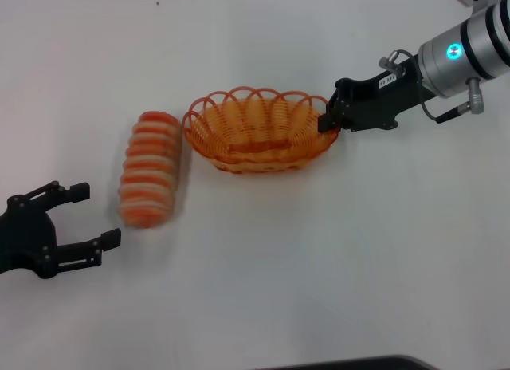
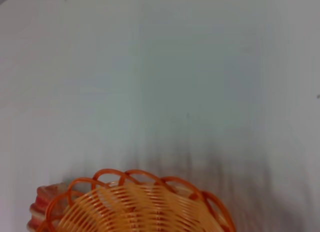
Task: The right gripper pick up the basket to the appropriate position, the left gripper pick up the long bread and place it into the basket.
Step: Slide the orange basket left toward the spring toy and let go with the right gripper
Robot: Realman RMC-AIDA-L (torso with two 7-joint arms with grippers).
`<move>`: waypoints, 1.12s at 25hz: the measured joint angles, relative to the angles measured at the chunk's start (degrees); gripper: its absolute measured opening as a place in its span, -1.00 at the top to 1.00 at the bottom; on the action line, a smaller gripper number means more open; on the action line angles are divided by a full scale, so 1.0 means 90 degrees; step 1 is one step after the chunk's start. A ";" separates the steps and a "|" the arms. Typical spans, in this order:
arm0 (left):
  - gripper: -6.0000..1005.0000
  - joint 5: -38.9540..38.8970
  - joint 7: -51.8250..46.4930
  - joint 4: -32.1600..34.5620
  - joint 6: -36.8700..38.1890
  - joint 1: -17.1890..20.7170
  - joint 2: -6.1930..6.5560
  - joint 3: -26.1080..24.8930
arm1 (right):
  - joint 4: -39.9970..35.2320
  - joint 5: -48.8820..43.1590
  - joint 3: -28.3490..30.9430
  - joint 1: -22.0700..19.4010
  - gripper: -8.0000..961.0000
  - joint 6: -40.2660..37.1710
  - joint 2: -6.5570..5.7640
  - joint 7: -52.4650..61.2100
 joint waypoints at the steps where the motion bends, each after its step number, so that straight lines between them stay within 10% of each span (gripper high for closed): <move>1: -0.86 0.0000 0.0000 0.0000 0.0000 0.0000 0.0004 0.0000 | 0.0000 0.0008 0.0000 -0.0002 0.83 0.0012 0.0001 -0.0007; 28: -0.86 0.0000 -0.0045 0.0010 0.0149 -0.0021 0.0054 0.0000 | -0.0080 0.0507 0.0004 -0.0409 0.54 0.0096 0.0011 -0.0041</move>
